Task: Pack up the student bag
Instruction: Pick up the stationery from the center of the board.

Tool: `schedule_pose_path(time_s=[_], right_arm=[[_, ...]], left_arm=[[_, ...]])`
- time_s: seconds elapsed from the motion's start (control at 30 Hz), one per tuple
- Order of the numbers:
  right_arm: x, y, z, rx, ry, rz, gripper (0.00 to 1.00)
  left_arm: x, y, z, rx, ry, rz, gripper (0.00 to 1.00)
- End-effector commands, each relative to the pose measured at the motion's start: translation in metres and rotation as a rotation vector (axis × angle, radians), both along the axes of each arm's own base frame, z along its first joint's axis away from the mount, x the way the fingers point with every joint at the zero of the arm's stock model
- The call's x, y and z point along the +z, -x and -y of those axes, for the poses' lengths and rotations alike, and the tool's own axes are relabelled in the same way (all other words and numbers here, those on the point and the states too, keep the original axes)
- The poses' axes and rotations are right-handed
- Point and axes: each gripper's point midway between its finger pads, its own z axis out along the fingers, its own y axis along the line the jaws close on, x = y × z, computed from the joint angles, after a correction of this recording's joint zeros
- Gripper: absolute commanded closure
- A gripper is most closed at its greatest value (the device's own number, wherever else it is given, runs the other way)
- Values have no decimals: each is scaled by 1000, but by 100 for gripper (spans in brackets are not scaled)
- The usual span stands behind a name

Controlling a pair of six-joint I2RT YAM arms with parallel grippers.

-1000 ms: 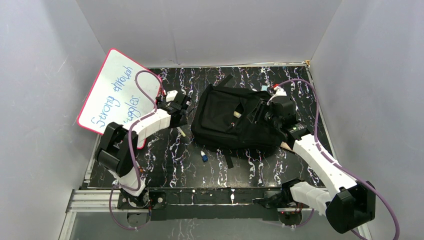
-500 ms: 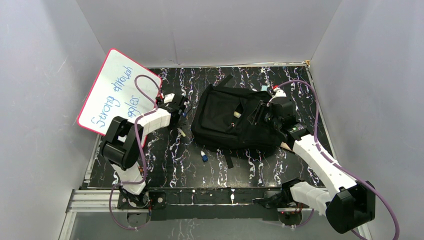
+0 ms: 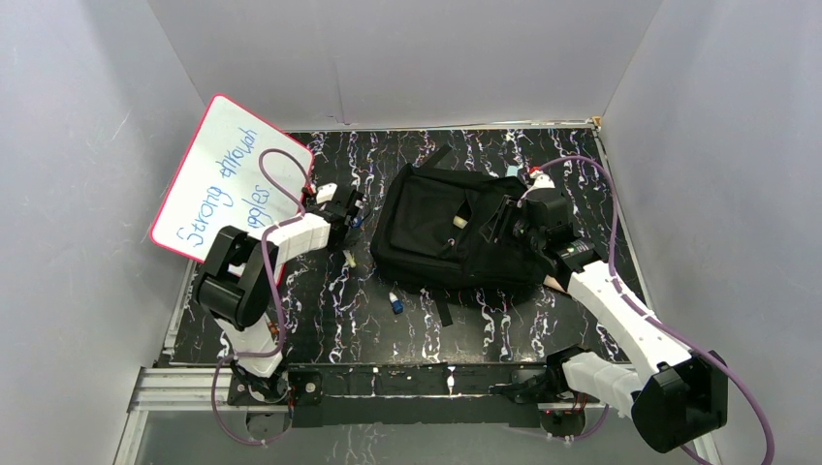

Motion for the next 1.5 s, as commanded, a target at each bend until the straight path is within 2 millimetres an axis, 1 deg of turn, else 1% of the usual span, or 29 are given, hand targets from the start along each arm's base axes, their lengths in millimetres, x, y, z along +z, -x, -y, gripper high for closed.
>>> schedule_pose_path(time_s=[0.0, 0.07, 0.17, 0.27, 0.4, 0.5, 0.6, 0.73, 0.77, 0.8, 0.83, 0.9, 0.97, 1.07, 1.13, 1.33, 1.47], right_arm=[[12, -3, 1, -8, -16, 50, 54], [12, -3, 1, -8, -15, 50, 54], [14, -3, 1, -10, -14, 49, 54], [18, -3, 1, -11, -18, 58, 54], [24, -4, 2, -18, -26, 74, 54], [32, -5, -2, -10, -52, 97, 54], [47, -2, -19, 74, -121, 135, 54], [80, 8, -48, 246, -249, 235, 51], [88, 13, -55, 293, -286, 243, 50], [97, 12, -60, 310, -319, 268, 49], [104, 16, -66, 343, -356, 270, 49], [114, 17, -74, 365, -412, 262, 48], [125, 17, -80, 387, -466, 274, 46], [131, 17, -89, 400, -518, 272, 38], [131, 17, -94, 402, -528, 259, 37], [121, 23, -115, 417, -545, 215, 37], [119, 24, -121, 393, -565, 209, 38]], left_arm=[[-4, 11, -6, 22, 3, -17, 89], [-5, 13, -6, 24, 7, -21, 94], [1, 17, -6, 25, 20, -22, 100], [20, 25, -2, 19, 72, 2, 100], [48, 41, 2, 4, 166, 63, 100], [77, 47, 12, -54, 254, 142, 100], [113, 47, 36, -194, 375, 250, 100], [168, 48, 71, -411, 523, 394, 100], [183, 51, 83, -486, 571, 430, 100], [196, 53, 91, -545, 601, 466, 100], [207, 54, 99, -593, 624, 501, 100], [222, 58, 111, -672, 659, 538, 100], [232, 61, 121, -724, 680, 556, 100], [239, 66, 136, -772, 711, 556, 100], [242, 69, 145, -792, 727, 564, 100], [248, 75, 171, -828, 761, 575, 100], [247, 77, 184, -851, 770, 565, 100]])
